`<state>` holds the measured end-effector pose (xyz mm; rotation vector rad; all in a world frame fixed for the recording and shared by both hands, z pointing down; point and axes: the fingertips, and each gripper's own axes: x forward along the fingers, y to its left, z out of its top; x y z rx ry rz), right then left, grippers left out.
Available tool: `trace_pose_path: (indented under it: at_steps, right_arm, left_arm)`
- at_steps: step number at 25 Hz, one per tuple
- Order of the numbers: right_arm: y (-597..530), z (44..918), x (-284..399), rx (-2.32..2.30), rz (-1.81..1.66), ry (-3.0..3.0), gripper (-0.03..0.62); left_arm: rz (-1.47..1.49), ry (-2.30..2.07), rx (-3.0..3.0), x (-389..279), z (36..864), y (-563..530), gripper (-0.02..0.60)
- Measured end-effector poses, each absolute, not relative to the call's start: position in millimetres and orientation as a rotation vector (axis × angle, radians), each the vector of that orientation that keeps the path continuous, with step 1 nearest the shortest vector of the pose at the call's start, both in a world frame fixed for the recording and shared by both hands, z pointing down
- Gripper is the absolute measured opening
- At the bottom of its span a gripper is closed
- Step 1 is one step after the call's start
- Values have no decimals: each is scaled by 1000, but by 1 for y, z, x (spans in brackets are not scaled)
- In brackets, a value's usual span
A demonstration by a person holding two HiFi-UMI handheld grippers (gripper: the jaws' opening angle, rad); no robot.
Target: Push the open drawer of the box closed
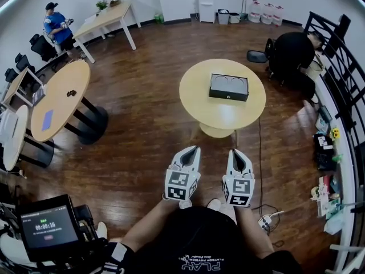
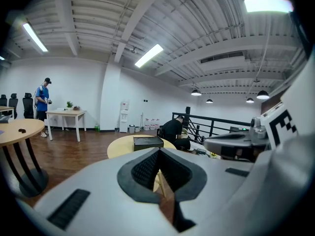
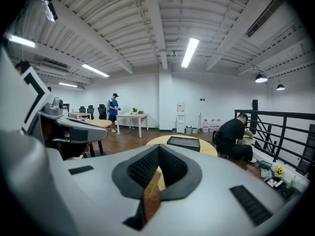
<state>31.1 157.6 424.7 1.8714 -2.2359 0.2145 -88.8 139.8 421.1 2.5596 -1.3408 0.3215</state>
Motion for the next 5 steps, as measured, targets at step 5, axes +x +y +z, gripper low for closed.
trace_pose_path:
  at_steps: [5]
  right_arm:
    - [159,430,52,1876,219,-2227,5]
  left_arm:
    - [318,-1339,2562,-69,423,141,-3]
